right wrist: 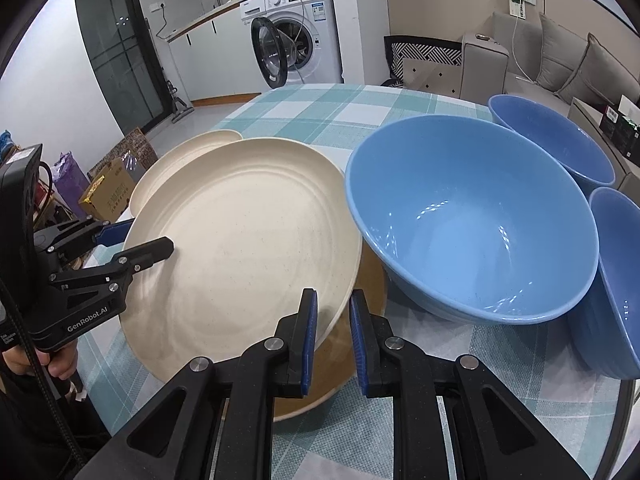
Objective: Organize plates and bowls
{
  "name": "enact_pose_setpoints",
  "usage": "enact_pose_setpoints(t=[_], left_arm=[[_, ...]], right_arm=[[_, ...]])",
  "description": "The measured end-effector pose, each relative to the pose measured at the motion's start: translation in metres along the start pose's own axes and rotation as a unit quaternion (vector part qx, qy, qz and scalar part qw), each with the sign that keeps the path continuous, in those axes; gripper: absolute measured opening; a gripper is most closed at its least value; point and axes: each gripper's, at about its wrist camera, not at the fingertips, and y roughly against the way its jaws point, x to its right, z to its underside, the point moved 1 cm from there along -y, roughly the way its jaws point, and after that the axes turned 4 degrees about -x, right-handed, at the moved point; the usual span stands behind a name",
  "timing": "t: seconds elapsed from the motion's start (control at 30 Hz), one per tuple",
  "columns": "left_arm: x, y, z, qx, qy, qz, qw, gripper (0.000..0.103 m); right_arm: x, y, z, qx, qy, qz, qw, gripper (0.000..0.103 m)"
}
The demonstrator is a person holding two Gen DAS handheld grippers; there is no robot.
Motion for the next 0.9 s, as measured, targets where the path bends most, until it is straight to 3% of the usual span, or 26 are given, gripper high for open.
enact_pose_setpoints(t=[0.9], left_arm=[[0.010, -0.011, 0.006, -0.018, -0.029, -0.007, 0.9994, 0.039]], right_arm=[[-0.004, -0.007, 0.016, -0.036, 0.030, 0.058, 0.997, 0.017]])
